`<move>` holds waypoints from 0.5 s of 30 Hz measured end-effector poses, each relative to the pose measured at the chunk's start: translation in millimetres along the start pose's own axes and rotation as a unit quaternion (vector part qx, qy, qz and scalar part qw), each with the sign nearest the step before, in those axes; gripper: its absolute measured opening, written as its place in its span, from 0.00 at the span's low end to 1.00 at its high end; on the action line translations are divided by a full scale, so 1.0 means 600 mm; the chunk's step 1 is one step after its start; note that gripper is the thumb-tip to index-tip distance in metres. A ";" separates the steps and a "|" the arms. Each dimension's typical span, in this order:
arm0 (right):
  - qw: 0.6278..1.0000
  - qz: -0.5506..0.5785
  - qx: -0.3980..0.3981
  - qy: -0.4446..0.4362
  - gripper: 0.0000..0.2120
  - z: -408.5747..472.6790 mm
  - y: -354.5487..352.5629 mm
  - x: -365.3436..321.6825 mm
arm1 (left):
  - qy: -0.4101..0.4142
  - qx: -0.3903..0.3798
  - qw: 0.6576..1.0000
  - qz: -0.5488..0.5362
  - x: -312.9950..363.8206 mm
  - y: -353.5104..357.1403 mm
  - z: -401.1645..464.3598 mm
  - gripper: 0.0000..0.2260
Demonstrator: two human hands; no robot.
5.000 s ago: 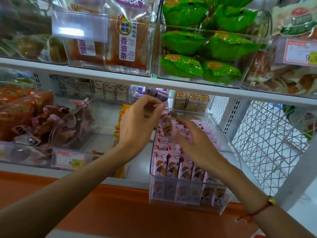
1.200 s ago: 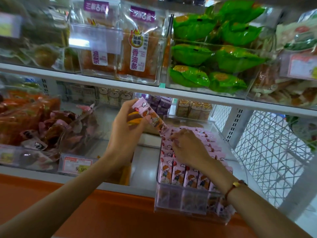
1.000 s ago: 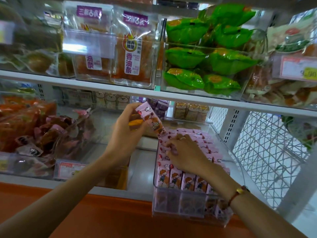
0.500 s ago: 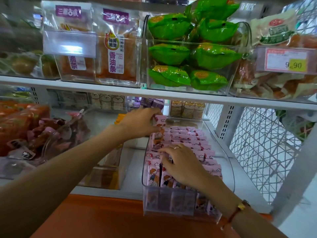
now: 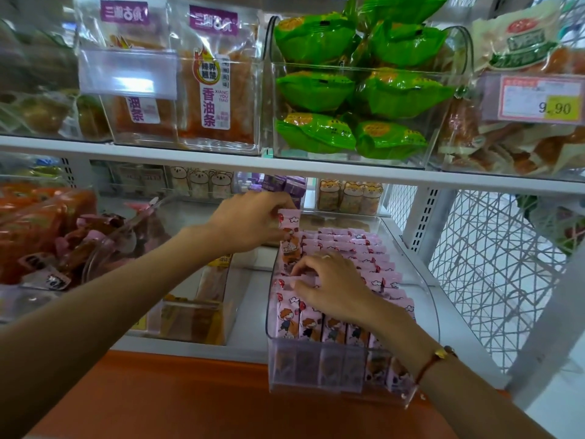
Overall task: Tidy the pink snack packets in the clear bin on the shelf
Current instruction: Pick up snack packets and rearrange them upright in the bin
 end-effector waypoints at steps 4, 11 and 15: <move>0.999 0.025 -0.001 -0.023 0.10 -0.016 -0.006 -0.004 | 0.002 -0.123 0.991 0.045 0.001 0.056 0.014 0.19; 0.999 -0.031 0.021 -0.039 0.16 -0.031 -0.017 -0.011 | 0.042 -0.073 0.995 0.057 0.013 0.046 0.009 0.12; 0.989 -0.135 0.040 -0.040 0.18 -0.042 -0.023 -0.012 | 0.088 -0.128 0.984 0.085 0.031 0.061 -0.003 0.14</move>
Point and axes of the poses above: each hand's wrist, its own z-axis towards the middle knuckle, its own y-axis out of the palm, x = y × z, the point moved 8 cm from there along z, towards the middle knuckle, and after that the axes turned 2 degrees about y, right-handed, at the moved point
